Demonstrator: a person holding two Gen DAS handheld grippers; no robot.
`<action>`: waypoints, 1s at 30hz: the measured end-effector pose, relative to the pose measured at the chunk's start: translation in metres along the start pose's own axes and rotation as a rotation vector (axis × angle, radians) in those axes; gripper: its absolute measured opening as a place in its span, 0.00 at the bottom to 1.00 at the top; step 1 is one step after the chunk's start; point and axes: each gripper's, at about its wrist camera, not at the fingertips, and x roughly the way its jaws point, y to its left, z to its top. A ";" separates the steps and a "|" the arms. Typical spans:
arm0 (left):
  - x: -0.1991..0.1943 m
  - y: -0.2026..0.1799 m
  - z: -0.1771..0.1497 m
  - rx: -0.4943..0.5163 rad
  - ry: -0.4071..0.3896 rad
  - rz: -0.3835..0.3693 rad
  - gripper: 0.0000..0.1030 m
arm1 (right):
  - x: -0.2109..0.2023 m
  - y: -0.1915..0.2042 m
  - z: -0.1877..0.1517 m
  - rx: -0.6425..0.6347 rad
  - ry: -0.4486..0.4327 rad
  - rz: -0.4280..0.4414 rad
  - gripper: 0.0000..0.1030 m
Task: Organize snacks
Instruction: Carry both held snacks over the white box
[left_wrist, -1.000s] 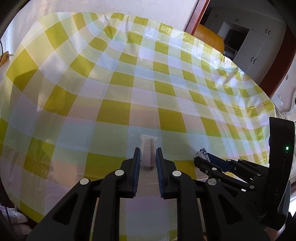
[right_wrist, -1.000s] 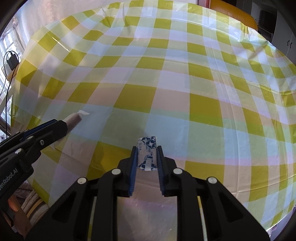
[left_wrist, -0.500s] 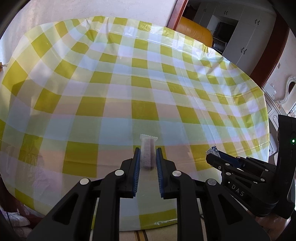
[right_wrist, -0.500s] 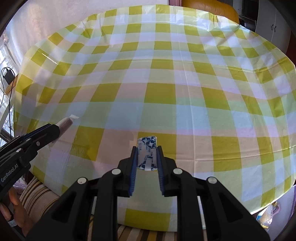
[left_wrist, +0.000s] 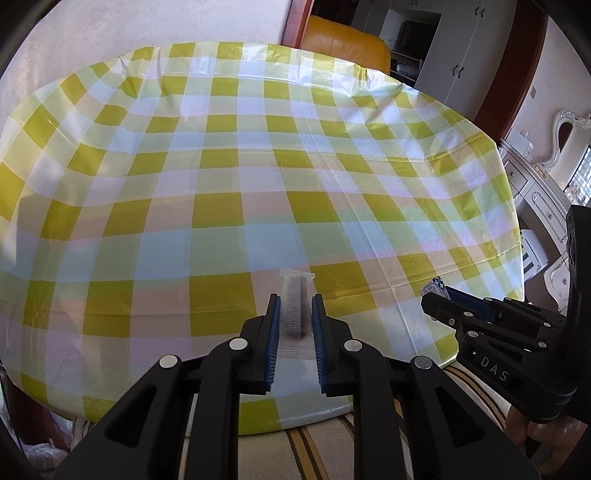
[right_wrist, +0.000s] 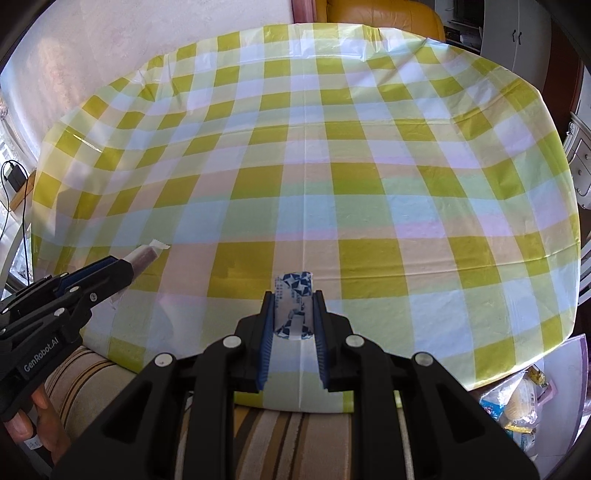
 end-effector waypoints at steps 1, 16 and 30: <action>0.000 -0.005 -0.001 0.008 0.003 -0.002 0.16 | -0.003 -0.004 -0.002 0.007 -0.002 -0.001 0.20; 0.004 -0.075 -0.011 0.123 0.044 -0.068 0.16 | -0.042 -0.075 -0.030 0.110 -0.039 -0.036 0.20; 0.008 -0.148 -0.026 0.196 0.112 -0.222 0.16 | -0.073 -0.153 -0.071 0.229 -0.044 -0.141 0.20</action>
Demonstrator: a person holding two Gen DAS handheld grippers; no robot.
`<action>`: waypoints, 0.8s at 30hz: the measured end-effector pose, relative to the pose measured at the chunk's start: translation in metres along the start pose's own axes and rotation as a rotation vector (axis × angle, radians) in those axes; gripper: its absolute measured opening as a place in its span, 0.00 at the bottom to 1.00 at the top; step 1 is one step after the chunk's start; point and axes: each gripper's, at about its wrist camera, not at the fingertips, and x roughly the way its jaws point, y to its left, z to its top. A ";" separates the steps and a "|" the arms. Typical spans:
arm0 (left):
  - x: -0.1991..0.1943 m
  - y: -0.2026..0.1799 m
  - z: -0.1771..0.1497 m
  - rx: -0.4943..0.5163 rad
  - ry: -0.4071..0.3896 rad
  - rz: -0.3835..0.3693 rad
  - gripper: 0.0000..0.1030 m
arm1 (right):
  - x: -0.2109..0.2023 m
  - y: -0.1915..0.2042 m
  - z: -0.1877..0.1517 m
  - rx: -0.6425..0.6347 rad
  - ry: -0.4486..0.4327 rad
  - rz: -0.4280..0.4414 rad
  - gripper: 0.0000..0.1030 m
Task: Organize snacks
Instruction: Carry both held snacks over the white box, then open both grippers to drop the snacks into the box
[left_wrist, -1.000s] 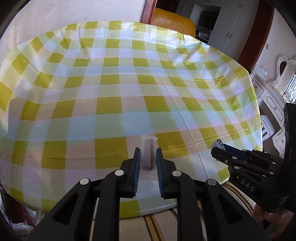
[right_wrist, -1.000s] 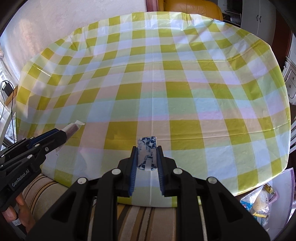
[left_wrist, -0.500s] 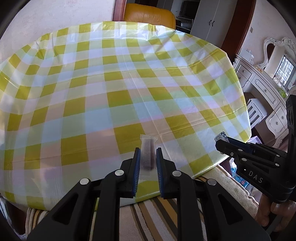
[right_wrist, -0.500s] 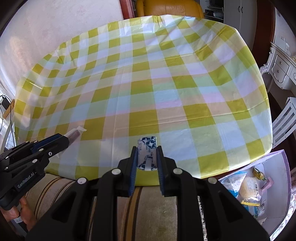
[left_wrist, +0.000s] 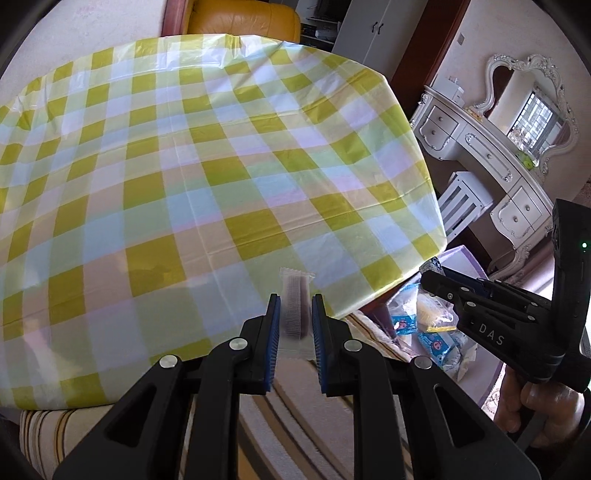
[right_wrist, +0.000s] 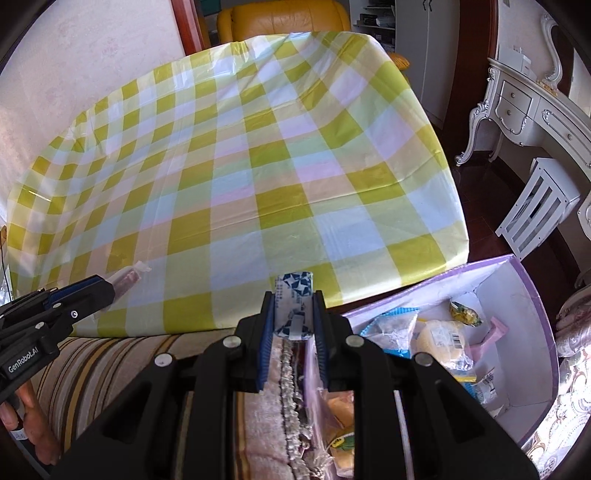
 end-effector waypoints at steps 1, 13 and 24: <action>0.002 -0.008 0.000 0.010 0.007 -0.014 0.16 | -0.001 -0.007 -0.002 0.012 0.004 -0.009 0.20; 0.032 -0.077 -0.010 0.086 0.104 -0.129 0.16 | -0.014 -0.081 -0.034 0.118 0.014 -0.137 0.20; 0.053 -0.118 -0.022 0.109 0.203 -0.228 0.16 | -0.027 -0.122 -0.051 0.170 0.002 -0.273 0.20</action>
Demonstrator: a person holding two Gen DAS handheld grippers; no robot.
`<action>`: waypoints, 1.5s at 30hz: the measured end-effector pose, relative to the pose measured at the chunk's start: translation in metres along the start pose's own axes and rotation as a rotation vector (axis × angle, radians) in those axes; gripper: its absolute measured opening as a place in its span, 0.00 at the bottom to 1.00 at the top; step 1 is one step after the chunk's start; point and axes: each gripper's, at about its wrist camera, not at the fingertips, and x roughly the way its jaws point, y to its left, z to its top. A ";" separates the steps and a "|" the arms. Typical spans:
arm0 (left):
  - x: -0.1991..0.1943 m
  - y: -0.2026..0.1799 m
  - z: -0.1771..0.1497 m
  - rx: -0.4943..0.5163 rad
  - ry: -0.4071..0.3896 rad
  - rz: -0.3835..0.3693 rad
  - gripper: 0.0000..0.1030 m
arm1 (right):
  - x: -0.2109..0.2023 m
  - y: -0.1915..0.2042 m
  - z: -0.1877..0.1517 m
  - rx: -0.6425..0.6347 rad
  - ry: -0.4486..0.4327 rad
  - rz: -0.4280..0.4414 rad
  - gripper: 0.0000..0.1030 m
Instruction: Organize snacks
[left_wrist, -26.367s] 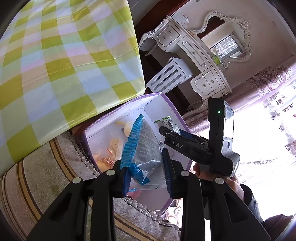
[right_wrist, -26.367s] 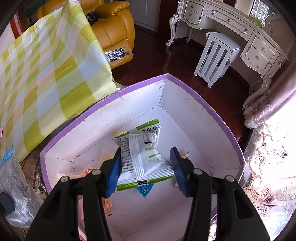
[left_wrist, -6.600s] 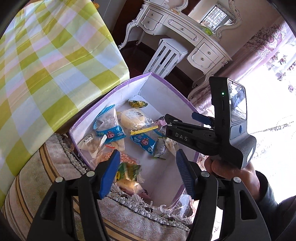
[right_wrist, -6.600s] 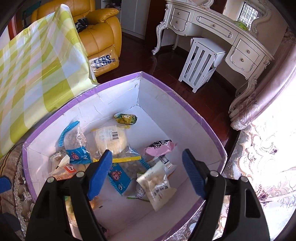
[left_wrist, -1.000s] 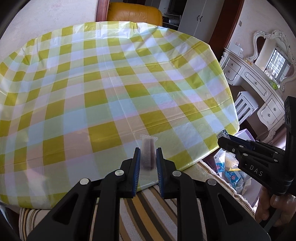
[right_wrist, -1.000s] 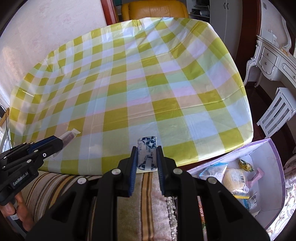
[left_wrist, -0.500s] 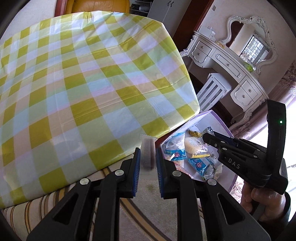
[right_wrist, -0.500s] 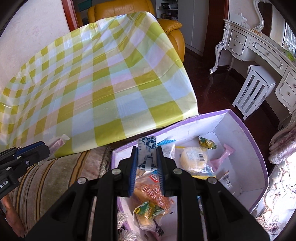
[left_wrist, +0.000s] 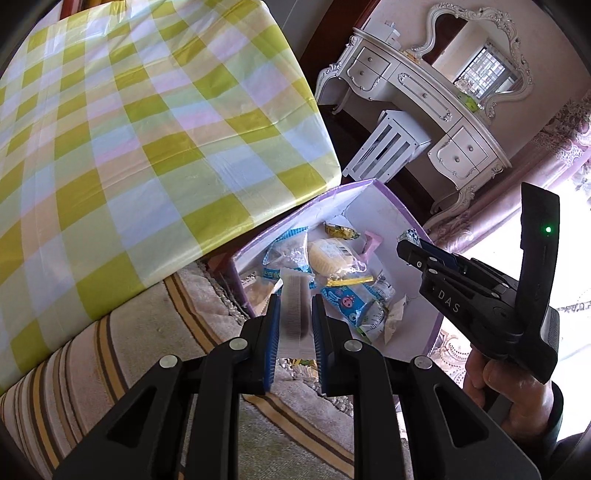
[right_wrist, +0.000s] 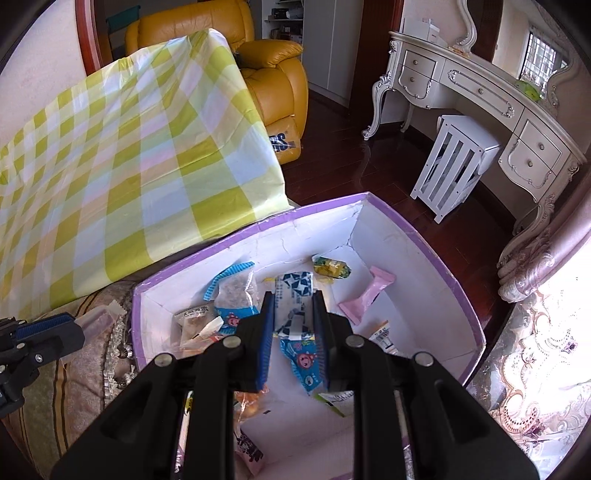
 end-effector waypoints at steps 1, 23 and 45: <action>0.002 -0.003 0.000 0.000 0.005 -0.005 0.16 | 0.000 -0.004 -0.001 0.008 0.001 -0.005 0.20; 0.010 -0.009 -0.002 -0.056 0.030 -0.061 0.63 | -0.007 -0.030 -0.008 0.052 -0.008 -0.133 0.66; -0.006 -0.012 -0.037 -0.077 0.052 -0.095 0.96 | -0.029 -0.020 -0.034 0.027 0.048 -0.180 0.67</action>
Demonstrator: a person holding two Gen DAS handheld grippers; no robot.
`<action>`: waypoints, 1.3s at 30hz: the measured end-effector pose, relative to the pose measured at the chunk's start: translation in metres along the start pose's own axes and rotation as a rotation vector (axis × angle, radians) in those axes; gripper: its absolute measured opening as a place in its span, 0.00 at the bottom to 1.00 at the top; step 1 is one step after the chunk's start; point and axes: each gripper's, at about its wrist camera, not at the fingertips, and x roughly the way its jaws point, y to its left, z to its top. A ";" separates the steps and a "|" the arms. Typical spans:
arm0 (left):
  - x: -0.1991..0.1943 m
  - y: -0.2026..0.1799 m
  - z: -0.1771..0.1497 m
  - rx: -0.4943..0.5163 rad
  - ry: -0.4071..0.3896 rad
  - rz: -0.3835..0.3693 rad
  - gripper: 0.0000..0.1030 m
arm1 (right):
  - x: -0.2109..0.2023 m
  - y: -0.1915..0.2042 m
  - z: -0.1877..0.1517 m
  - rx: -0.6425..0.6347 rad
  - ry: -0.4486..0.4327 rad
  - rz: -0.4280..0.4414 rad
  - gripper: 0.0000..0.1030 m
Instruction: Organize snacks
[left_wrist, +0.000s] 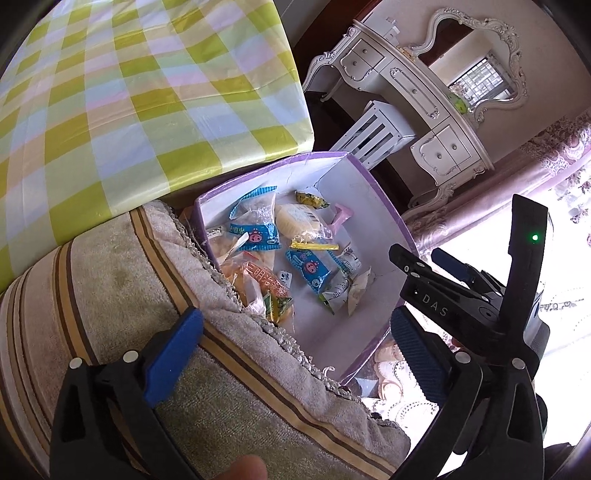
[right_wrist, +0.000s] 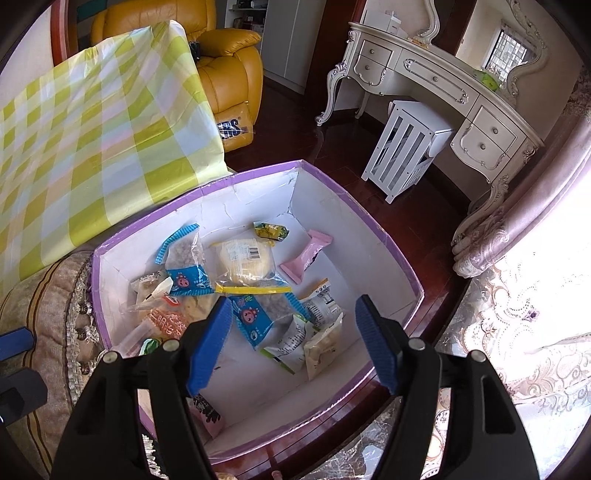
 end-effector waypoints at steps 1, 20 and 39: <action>0.001 0.000 0.000 0.001 0.002 0.005 0.96 | -0.001 0.000 0.000 -0.001 0.000 0.000 0.67; 0.009 0.007 0.011 -0.045 -0.020 0.001 0.96 | -0.003 -0.002 -0.002 0.004 0.002 0.009 0.67; 0.009 0.007 0.011 -0.045 -0.019 0.001 0.96 | -0.002 -0.003 -0.003 0.005 0.005 0.015 0.67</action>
